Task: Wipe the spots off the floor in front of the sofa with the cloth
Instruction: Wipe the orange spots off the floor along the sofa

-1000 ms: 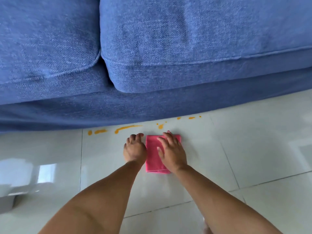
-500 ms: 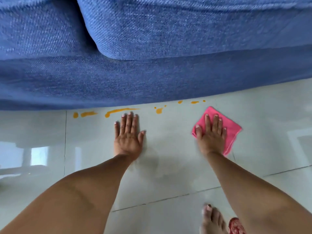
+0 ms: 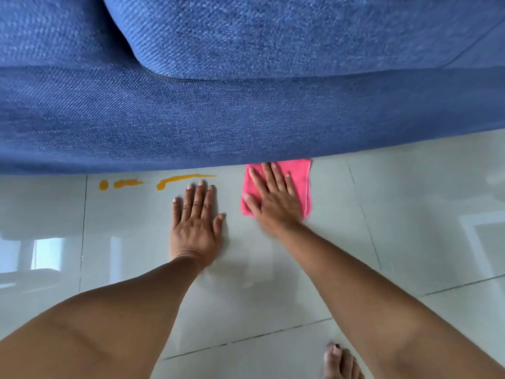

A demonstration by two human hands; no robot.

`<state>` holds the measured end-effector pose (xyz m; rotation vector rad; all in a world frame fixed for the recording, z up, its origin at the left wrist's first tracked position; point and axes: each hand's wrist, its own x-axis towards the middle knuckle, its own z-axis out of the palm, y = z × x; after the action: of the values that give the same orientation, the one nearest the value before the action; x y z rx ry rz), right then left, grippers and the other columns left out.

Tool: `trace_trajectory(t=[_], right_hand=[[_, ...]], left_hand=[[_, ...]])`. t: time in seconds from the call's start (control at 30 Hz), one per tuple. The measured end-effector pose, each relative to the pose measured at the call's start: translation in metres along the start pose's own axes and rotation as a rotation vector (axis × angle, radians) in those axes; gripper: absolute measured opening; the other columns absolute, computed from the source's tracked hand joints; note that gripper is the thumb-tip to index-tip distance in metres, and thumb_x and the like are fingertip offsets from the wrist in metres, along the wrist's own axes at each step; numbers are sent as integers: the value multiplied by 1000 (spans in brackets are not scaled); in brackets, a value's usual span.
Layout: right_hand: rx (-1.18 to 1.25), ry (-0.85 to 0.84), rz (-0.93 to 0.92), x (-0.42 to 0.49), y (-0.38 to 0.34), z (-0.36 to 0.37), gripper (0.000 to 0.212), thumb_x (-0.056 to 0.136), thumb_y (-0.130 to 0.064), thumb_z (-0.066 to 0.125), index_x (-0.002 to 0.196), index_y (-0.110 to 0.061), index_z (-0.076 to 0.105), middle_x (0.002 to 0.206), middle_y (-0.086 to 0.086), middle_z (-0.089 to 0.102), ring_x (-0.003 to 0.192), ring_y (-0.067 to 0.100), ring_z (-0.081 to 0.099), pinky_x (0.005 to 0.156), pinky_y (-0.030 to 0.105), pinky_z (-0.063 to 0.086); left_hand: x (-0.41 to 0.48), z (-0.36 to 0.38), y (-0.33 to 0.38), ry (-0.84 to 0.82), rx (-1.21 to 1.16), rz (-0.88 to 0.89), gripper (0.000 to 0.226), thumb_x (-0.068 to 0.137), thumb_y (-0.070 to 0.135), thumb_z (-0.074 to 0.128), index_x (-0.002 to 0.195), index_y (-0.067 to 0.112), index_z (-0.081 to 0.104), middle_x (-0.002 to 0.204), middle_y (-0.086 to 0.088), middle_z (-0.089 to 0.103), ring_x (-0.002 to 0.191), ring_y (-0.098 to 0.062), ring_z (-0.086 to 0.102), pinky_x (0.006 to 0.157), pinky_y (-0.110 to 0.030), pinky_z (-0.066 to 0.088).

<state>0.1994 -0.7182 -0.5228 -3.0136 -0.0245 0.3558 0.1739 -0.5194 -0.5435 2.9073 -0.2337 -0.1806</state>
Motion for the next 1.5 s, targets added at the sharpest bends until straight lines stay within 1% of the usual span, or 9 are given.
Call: trace_trajectory(t=[0.1, 0.33, 0.43, 0.63, 0.9, 1.07, 1.2, 1.37, 1.5], right_hand=[[-42, -10, -48, -43, 54, 6, 67, 94, -60, 22, 155, -34, 13, 165, -3, 2, 152, 17, -2, 122, 44, 4], [65, 30, 547, 38, 76, -13, 69, 95, -54, 15, 155, -20, 16, 164, 11, 11, 151, 28, 3, 121, 49, 2], [43, 22, 317, 51, 5, -7, 60, 96, -49, 25, 150, -24, 30, 159, 9, 29, 147, 31, 18, 120, 48, 5], [-70, -58, -334, -55, 5, 18, 56, 100, -45, 20, 155, -34, 14, 165, -3, 7, 152, 19, 4, 122, 45, 4], [62, 42, 512, 26, 77, -10, 61, 99, -44, 16, 156, -24, 9, 165, 8, 3, 152, 25, -2, 121, 49, 1], [2, 27, 27, 7, -39, 8, 60, 96, -46, 26, 154, -30, 19, 164, 4, 16, 151, 26, 10, 121, 48, 5], [-59, -49, -328, -80, 4, 21, 60, 97, -49, 32, 154, -32, 21, 164, 0, 13, 152, 21, 7, 121, 48, 13], [-36, -14, 281, -42, 109, 2, 65, 94, -53, 10, 155, -29, 6, 165, 3, 0, 151, 19, -4, 122, 46, 4], [74, 11, 483, 37, 51, -14, 63, 99, -49, 17, 155, -21, 16, 164, 10, 12, 151, 28, 3, 121, 49, -1]], left_hand=[[-1, 1, 0, 8, -3, 2, 63, 98, 44, 19, 156, 22, 9, 165, 1, 2, 151, -19, -2, 121, -46, 0], [1, 4, 0, 18, 9, 14, 63, 99, 41, 21, 156, 19, 8, 164, -1, 3, 151, -21, -2, 121, -46, -2], [1, 5, -3, 22, 7, 28, 62, 98, 33, 24, 156, 16, 11, 164, -2, 6, 151, -21, 1, 121, -45, -1], [0, 6, -6, 13, -25, 12, 61, 98, 24, 28, 155, 12, 12, 164, -1, 7, 151, -20, 0, 122, -44, -1], [0, 6, -4, 25, -13, 16, 63, 96, 25, 29, 155, 10, 12, 163, -3, 9, 151, -22, 3, 121, -43, -1], [0, 3, -4, 13, -36, 17, 61, 97, 26, 26, 155, 10, 16, 163, -5, 13, 151, -23, 6, 121, -43, -1], [-1, 5, -4, 27, -41, 12, 60, 98, 27, 22, 155, 11, 15, 163, -3, 11, 151, -21, 4, 121, -40, -5], [-2, 8, -3, 52, -27, 9, 61, 98, 24, 27, 155, 11, 11, 164, -3, 7, 151, -20, 0, 120, -38, -10], [-1, 7, -2, 72, -39, 27, 61, 98, 23, 29, 155, 11, 12, 164, -3, 8, 151, -22, 1, 119, -37, -12]])
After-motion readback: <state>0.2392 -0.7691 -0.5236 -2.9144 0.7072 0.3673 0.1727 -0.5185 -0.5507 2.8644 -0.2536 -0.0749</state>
